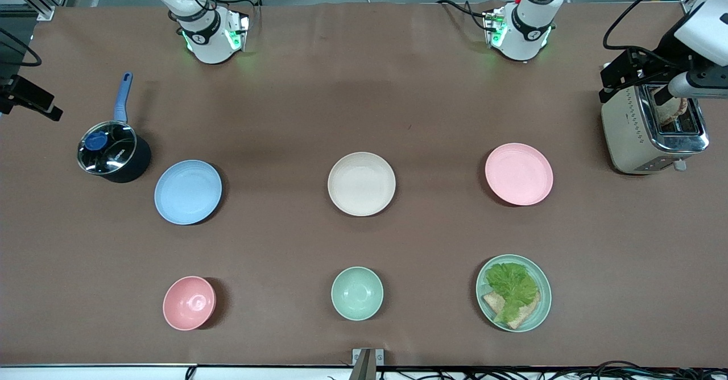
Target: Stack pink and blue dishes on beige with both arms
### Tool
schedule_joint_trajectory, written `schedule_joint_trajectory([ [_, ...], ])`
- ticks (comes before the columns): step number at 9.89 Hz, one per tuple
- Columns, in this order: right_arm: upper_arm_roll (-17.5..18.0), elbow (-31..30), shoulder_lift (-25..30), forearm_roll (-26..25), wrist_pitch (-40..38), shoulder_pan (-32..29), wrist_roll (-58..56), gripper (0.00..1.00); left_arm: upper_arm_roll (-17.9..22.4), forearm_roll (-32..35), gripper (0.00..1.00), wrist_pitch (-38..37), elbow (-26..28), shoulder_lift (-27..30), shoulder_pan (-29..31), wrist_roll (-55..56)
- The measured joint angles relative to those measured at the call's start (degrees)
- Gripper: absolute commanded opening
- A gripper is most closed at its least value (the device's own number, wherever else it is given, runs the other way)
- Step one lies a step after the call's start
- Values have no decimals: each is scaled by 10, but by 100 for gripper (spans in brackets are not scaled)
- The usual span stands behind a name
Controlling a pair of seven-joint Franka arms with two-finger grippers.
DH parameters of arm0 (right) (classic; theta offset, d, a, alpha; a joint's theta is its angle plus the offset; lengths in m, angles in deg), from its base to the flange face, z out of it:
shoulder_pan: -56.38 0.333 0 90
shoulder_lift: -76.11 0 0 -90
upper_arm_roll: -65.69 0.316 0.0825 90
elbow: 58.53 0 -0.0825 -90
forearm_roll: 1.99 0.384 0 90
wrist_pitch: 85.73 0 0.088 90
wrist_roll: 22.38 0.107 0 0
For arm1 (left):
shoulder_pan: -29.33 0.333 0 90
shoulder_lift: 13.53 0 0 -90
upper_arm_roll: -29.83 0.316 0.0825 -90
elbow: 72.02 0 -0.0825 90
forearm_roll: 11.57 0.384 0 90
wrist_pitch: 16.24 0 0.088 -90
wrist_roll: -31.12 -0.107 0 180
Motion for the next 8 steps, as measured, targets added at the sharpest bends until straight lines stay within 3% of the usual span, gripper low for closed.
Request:
schedule_joint_trajectory([
  [4, 0, 0, 0, 0, 0, 0, 0, 100, 1, 0, 100, 1, 0, 0, 0, 1],
  [8, -3, -4, -12, -1, 0, -2, -2, 100, 46, -22, 100, 14, 16, -13, -1, 2],
])
